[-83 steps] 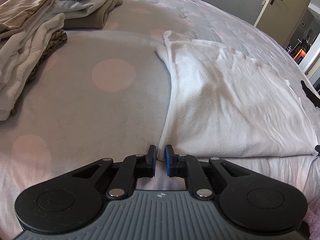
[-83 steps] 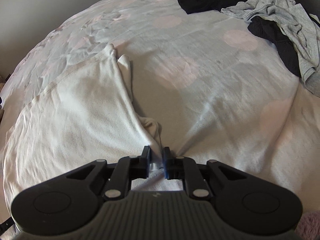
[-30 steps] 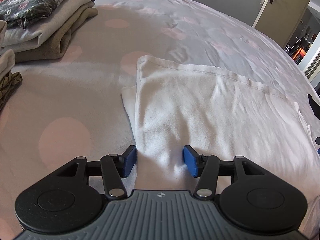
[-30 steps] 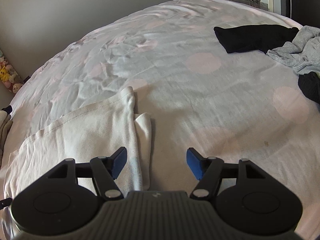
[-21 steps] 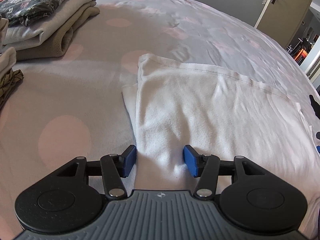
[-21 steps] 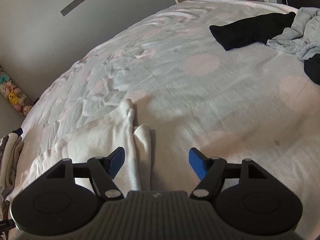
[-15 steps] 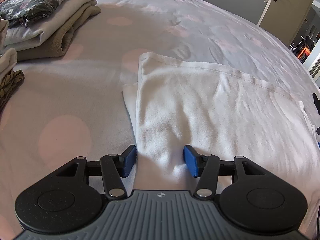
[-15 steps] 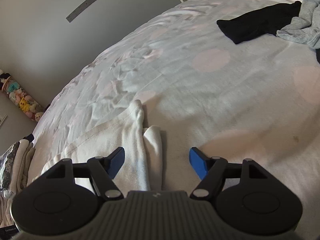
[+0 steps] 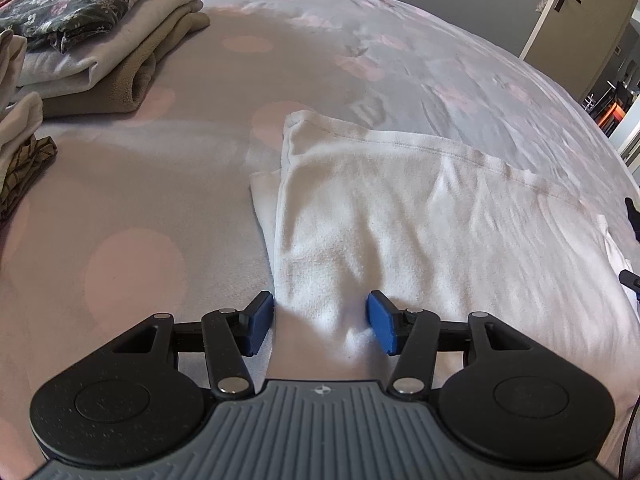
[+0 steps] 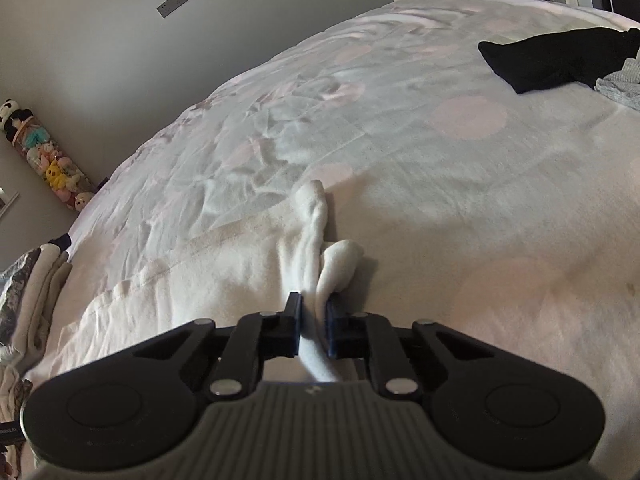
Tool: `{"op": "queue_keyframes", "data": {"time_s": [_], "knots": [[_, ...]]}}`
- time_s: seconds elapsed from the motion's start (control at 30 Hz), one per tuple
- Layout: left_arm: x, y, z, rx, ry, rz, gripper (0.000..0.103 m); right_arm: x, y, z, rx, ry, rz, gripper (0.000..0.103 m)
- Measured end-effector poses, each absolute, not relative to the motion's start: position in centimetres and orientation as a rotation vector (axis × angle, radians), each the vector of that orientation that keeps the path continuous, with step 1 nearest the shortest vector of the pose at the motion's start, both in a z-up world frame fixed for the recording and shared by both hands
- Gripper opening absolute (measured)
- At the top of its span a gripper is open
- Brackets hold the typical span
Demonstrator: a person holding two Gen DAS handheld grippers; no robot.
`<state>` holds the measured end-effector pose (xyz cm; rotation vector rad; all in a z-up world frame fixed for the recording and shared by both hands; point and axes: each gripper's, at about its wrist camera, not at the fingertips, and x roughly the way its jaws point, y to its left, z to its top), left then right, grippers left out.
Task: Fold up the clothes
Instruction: 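Grasp the shirt's sleeve cuff with the right gripper and fold it over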
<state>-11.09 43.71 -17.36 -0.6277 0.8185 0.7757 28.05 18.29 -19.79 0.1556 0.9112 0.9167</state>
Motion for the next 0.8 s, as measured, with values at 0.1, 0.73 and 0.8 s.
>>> {"op": "queue_keyframes", "data": {"time_s": [0.1, 0.73, 0.8], "knots": [[-11.9, 43.7, -16.8, -0.628, 0.804, 0.776, 0.050, 26.6, 18.8, -17.3, 0.185, 0.896, 0.961, 0.014], [-17.1, 46.0, -14.8, -0.660, 0.699, 0.777, 0.050, 13.9, 32.5, -9.1, 0.296, 0.944, 1.279, 0.012], [-17.5, 46.4, -14.9, -0.668, 0.694, 0.781, 0.050, 12.1, 34.4, -9.7, 0.287, 0.963, 1.300, 0.012]]}}
